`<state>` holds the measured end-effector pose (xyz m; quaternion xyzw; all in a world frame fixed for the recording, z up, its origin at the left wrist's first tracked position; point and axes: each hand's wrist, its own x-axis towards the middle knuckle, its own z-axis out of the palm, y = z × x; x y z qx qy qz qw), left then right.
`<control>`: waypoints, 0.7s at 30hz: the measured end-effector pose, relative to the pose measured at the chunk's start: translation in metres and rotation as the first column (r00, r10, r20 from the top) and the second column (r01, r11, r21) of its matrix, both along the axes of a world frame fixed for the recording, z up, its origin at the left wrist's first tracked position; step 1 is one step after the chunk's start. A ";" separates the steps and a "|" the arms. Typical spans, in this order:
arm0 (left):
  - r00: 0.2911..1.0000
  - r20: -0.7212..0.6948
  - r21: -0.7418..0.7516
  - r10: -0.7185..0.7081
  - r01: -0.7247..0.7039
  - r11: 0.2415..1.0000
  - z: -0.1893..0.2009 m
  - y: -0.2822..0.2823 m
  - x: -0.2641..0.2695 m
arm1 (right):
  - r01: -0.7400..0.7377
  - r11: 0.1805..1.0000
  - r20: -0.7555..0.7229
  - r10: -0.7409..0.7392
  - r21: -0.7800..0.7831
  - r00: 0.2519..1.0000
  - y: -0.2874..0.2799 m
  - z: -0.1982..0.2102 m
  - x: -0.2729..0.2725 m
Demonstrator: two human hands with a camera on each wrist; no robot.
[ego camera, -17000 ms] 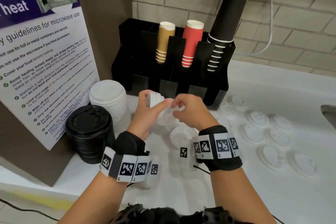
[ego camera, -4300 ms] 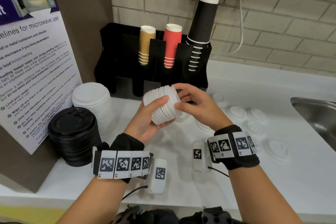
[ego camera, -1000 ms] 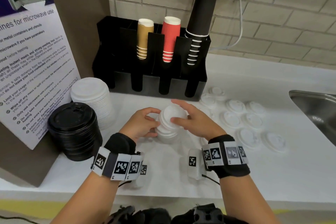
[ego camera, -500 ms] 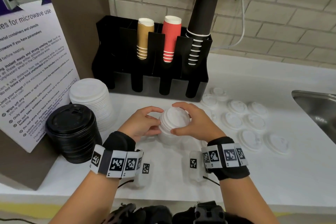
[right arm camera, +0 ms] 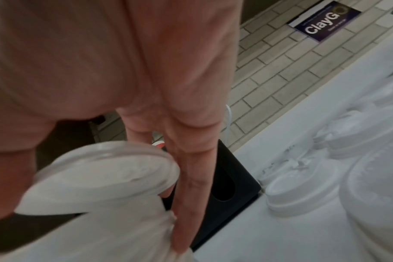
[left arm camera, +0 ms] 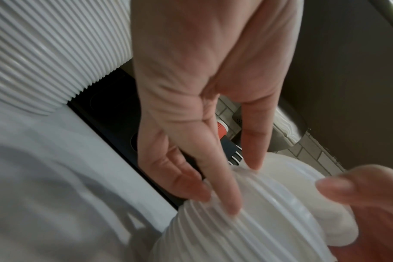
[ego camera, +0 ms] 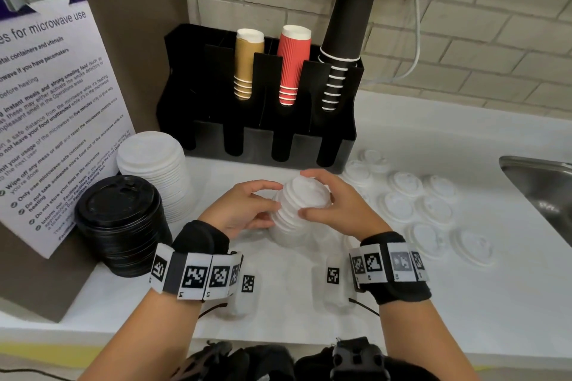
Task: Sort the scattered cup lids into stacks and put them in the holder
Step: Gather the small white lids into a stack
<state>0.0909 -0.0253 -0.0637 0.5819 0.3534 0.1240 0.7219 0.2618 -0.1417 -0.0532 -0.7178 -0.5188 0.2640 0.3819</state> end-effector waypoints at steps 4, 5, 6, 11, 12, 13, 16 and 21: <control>1.000 -0.012 0.051 0.013 -0.013 0.999 -0.003 0.001 0.000 | -0.002 1.000 -0.119 -0.001 -0.021 0.993 -0.005 0.000 0.004; 1.000 -0.016 0.057 0.018 -0.018 0.998 -0.003 0.001 0.000 | -0.011 0.999 -0.124 0.007 -0.033 0.992 -0.007 -0.001 0.005; 1.000 -0.018 0.061 0.025 -0.024 0.998 -0.004 0.001 0.001 | -0.019 0.999 -0.132 0.014 -0.039 0.991 -0.007 -0.002 0.005; 1.000 -0.021 0.059 0.022 -0.020 0.998 -0.005 0.001 0.003 | -0.039 0.999 -0.176 0.033 -0.027 0.984 -0.008 -0.007 0.005; 0.999 -0.025 0.060 0.026 -0.024 0.998 -0.005 0.002 0.003 | -0.038 0.999 -0.171 0.033 -0.025 0.985 -0.007 -0.008 0.005; 0.999 -0.030 0.059 0.031 -0.030 0.998 -0.004 0.002 0.004 | -0.037 0.999 -0.157 0.033 -0.022 0.987 -0.006 -0.009 0.004; 0.998 -0.041 0.060 0.044 -0.041 0.997 -0.005 0.002 0.006 | -0.046 0.999 -0.086 0.044 -0.019 0.995 -0.003 -0.009 0.002; 0.994 -0.084 0.099 0.063 -0.055 0.994 -0.005 0.002 0.008 | -0.021 0.999 0.025 0.022 -0.034 0.999 0.002 -0.008 -0.001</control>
